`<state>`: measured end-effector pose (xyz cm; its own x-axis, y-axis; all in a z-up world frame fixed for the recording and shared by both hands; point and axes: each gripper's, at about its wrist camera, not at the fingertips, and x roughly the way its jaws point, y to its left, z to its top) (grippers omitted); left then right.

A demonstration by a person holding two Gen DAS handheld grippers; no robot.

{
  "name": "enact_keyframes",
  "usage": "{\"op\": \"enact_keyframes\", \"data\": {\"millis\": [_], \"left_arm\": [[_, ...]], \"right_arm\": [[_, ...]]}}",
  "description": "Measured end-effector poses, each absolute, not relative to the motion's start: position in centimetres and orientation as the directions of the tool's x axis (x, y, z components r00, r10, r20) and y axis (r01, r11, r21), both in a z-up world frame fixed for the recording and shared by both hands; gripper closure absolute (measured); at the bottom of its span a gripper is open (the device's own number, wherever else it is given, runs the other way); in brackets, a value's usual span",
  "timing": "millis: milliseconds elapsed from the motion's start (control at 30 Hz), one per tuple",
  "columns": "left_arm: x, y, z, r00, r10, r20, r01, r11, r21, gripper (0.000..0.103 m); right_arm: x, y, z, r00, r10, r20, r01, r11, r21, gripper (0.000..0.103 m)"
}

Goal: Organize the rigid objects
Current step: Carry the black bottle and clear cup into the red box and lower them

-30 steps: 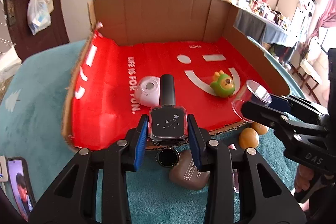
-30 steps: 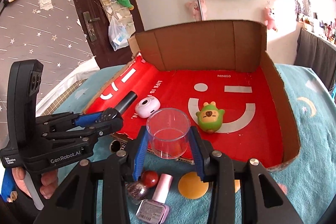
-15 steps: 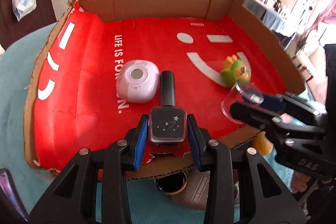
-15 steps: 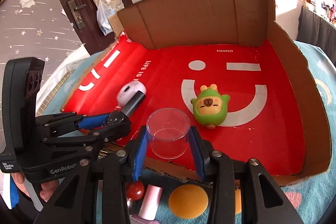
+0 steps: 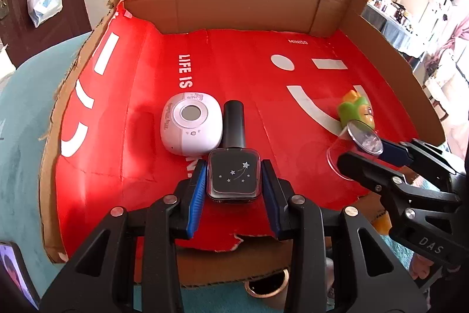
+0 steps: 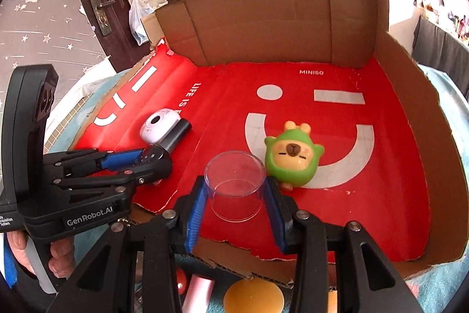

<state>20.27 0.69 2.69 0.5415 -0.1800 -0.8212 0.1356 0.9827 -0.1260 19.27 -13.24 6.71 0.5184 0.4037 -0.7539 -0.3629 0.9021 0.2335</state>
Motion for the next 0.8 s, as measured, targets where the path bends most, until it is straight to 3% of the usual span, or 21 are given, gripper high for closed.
{"op": "enact_keyframes", "data": {"millis": [800], "left_arm": [[20.8, 0.7, 2.7, 0.552, -0.166, -0.817, 0.127, 0.985, -0.114, 0.069]], "right_arm": [[20.8, -14.1, 6.3, 0.555, 0.343, -0.758, -0.279, 0.935, 0.219, 0.061]]}}
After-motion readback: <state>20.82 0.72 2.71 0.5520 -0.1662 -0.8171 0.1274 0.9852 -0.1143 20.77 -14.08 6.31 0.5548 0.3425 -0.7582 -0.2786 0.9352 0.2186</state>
